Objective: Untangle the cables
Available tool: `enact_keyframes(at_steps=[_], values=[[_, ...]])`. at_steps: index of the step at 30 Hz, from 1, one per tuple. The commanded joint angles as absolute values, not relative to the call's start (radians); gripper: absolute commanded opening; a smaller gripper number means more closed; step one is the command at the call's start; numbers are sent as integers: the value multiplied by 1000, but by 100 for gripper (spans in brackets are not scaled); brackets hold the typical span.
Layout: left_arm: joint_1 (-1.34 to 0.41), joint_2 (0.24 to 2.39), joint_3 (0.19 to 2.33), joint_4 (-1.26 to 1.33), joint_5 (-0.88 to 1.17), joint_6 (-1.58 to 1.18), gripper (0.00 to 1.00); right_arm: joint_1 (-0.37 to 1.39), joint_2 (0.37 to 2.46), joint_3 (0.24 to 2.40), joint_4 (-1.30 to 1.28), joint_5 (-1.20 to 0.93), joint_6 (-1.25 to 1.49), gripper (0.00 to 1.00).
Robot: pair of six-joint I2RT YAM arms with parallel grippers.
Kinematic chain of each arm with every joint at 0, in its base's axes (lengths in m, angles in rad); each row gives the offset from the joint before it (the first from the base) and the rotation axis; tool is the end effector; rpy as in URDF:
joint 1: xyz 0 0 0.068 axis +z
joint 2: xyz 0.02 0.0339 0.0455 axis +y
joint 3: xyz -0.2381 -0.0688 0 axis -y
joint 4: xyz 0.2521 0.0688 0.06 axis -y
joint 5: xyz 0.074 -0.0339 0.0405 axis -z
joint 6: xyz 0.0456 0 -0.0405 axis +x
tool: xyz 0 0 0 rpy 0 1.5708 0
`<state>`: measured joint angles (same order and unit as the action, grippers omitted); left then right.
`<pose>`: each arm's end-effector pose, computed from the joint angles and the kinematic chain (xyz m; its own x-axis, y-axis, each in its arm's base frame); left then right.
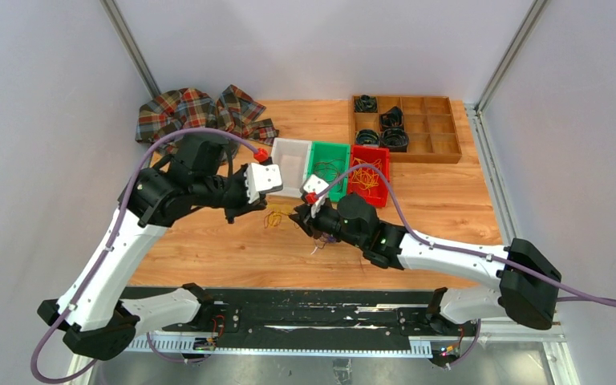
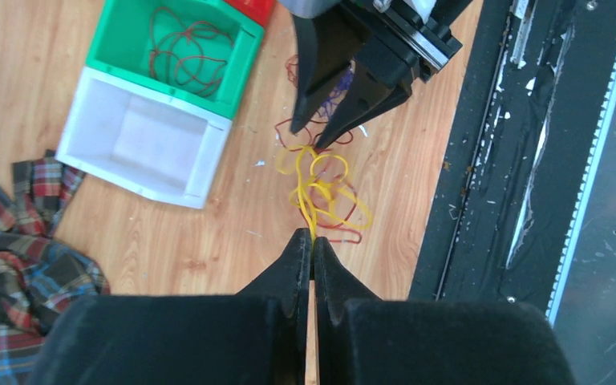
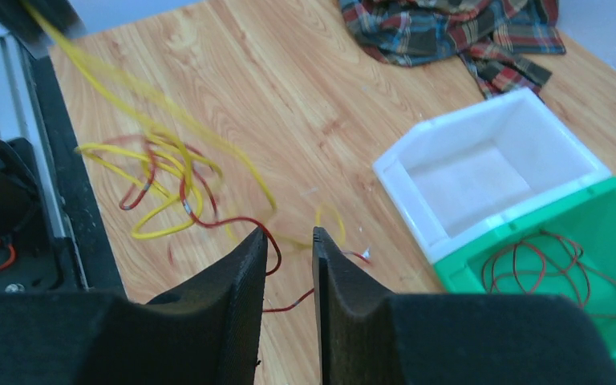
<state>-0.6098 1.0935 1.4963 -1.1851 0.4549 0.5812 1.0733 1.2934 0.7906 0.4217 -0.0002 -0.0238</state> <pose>0.1529 -0.1313 0.3980 -0.0603 0.6437 -0.7629 0.9608 0.2447 0.1306 0.1545 0.2846 0.2639 -0.0177 -0.0825 -0.9964 -0.8795 0.4752 -0.0237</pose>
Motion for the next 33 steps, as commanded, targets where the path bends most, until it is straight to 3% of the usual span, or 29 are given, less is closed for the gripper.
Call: enact_keyframes(at_steps=[1,16,33], values=[[-606,1075,1581,-1228,413,608,0,1061,1253,710,443,70,-12,25],[-606,1085,1809,-1271,292,645,0,1002,1302,454,488,223,61,1],[-606,1173,2185,-1225,-48,826,0,1000,1401,328,473,290,179,1]])
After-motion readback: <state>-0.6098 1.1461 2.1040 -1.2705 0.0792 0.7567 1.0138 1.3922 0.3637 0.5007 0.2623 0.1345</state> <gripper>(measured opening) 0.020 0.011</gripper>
